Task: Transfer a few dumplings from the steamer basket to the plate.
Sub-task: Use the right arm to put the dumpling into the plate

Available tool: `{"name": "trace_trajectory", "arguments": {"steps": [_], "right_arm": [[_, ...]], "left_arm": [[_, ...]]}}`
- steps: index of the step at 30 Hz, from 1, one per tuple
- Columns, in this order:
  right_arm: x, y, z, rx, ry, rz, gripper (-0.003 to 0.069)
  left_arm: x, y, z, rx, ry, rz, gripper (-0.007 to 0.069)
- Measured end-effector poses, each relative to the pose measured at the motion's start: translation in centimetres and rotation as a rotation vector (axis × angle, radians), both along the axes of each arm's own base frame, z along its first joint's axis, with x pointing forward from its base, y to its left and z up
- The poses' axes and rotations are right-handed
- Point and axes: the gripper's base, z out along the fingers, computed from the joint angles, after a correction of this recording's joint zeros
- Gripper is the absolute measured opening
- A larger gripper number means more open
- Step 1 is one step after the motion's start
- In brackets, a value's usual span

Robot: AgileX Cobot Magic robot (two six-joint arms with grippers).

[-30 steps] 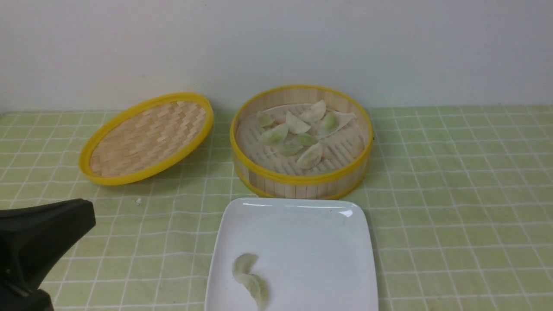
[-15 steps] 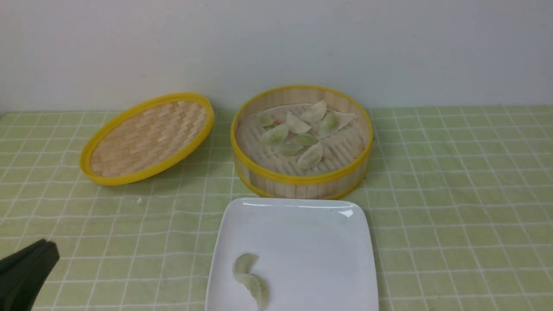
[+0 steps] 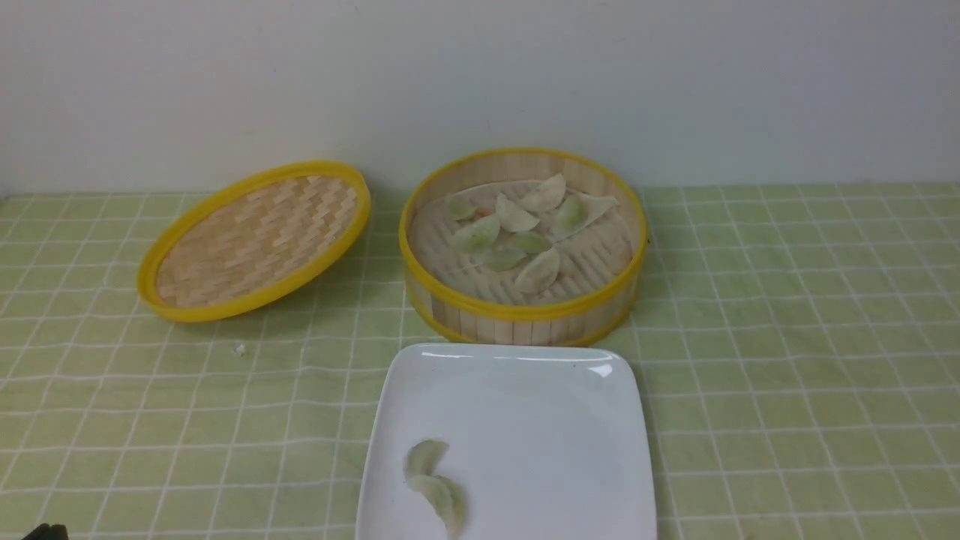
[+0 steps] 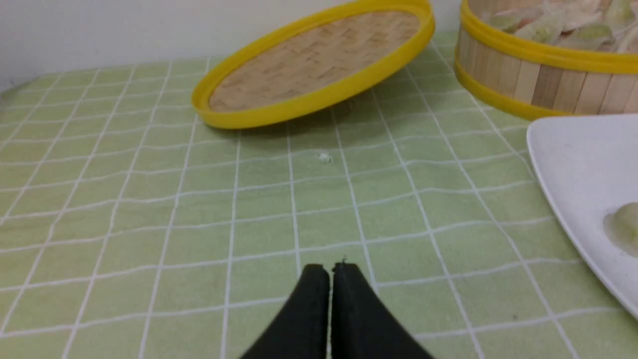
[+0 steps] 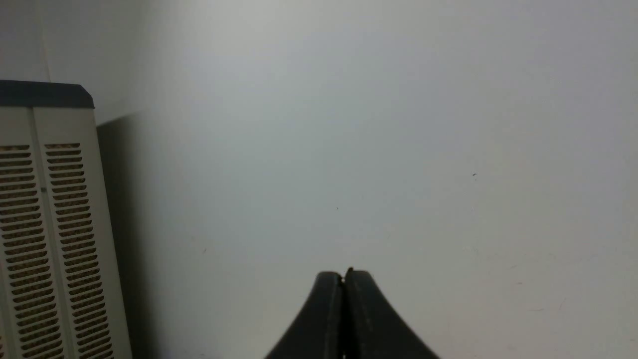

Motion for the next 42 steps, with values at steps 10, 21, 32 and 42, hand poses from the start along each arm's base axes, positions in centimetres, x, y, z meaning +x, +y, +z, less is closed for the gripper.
{"name": "trace_trajectory", "arguments": {"steps": [10,21,32,42], "right_arm": [[0.0,0.0,0.0,0.0,0.0,0.0,-0.0014],[0.0,0.0,0.0,0.0,0.0,0.0,-0.0014],[0.0,0.0,0.0,0.011,0.008,0.011,-0.0014],[0.3,0.7,-1.0,-0.046,0.017,0.042,-0.0014]], "left_arm": [[0.0,0.0,-0.1,0.004,0.016,-0.002,-0.0006],[0.0,0.0,-0.1,0.004,0.016,-0.002,-0.0006],[0.0,0.0,-0.1,0.004,0.017,-0.002,-0.0006],[0.0,0.0,-0.2,0.004,0.018,-0.002,-0.0006]]}}
